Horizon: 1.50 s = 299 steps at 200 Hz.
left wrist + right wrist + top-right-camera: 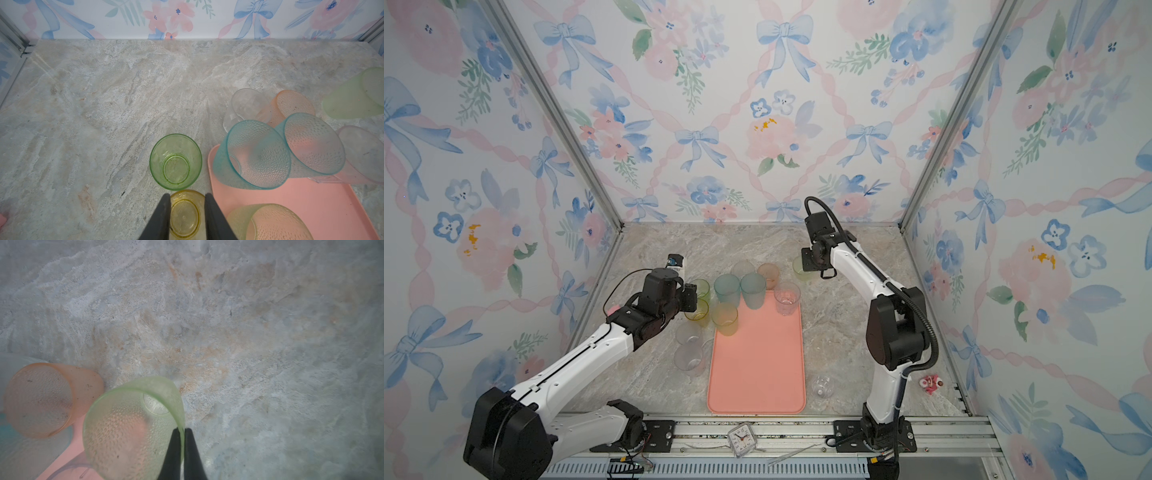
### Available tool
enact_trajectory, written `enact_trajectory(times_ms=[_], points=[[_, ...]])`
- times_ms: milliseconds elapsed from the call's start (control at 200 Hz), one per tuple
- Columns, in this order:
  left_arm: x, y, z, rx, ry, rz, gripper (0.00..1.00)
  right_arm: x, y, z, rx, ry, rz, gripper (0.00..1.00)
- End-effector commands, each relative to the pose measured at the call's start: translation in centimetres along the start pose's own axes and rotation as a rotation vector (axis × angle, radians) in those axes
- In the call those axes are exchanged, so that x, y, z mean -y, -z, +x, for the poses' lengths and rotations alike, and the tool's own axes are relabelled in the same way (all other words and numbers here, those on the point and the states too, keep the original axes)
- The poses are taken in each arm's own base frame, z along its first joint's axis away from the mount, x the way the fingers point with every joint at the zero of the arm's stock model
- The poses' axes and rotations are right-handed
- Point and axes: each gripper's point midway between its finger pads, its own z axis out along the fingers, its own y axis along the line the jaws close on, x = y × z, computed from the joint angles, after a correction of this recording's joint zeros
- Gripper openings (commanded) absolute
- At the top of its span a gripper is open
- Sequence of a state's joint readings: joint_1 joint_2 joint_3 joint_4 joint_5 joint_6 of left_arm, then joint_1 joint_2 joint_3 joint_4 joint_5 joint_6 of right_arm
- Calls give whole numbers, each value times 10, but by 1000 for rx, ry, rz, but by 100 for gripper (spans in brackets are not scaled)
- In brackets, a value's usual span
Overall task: Place the glasses into the tray
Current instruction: 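Lift the second green cup and carry it toward the tray's near end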
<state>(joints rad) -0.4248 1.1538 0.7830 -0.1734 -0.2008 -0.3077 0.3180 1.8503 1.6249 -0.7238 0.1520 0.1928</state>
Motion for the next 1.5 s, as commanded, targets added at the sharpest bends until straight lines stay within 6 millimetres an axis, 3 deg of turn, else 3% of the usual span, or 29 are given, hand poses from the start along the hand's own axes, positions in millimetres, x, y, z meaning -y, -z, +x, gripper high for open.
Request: enact_trajectory(times_ms=[0, 175, 190, 300, 480, 615, 815, 1170, 1491], points=[[-5, 7, -5, 33, -11, -10, 31, 14, 28, -11, 67, -10, 29, 0], [-5, 8, -6, 37, -18, -8, 31, 14, 65, -6, 107, 1, 5, 0], [-5, 8, -6, 37, -19, -7, 31, 14, 76, -8, 129, 3, -2, 0], [-6, 8, -7, 38, -19, -9, 31, 6, 103, 2, 157, 34, -26, 0], [-6, 6, -14, 41, -8, 1, 32, -23, 149, 30, 181, 158, -72, 0], [-3, 5, -20, 43, -3, 17, 32, -48, 168, 56, 166, 263, -104, 0], [-1, 4, -21, 42, 3, 28, 32, -80, 178, 99, 130, 382, -142, 0], [1, -7, -19, 14, -7, 24, 31, -149, 182, 152, 102, 473, -290, 0], [3, -10, -21, 12, -7, 28, 31, -214, 159, 194, -8, 582, -376, 0]])
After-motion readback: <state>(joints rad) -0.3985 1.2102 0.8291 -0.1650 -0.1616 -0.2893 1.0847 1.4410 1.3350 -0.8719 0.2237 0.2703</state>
